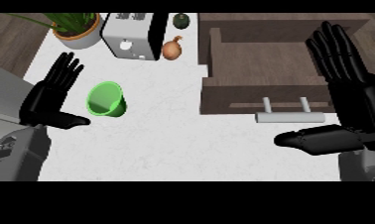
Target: Pick up the cup, place it into the drawer and close the drawer
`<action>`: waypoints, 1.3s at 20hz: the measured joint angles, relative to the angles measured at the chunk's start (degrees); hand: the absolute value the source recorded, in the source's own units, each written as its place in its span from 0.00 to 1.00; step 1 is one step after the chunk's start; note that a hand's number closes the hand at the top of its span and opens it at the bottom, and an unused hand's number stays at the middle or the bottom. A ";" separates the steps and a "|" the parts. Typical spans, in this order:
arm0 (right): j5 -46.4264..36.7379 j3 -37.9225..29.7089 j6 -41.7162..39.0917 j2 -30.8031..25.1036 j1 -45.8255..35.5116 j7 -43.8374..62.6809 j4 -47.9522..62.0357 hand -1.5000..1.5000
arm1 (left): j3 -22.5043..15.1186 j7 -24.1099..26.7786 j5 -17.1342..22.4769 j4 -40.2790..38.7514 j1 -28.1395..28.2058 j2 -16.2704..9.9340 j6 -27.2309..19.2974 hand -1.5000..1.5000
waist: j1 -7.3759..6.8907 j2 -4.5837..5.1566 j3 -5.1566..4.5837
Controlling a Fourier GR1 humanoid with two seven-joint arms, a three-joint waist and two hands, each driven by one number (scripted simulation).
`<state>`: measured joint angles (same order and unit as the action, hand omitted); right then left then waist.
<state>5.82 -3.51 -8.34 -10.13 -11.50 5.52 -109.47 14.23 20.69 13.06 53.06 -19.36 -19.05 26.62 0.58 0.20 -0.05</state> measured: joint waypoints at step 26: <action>0.86 -1.92 -0.98 -0.37 -5.29 0.83 2.95 0.00 | -0.28 29.65 -14.25 -41.99 -10.69 -0.77 -7.15 0.00 | 1.50 0.70 -0.25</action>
<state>6.69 -5.43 -9.32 -10.50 -16.79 6.35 -106.52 13.96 50.34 -1.19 11.07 -30.05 -19.82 19.47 2.08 0.89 -0.30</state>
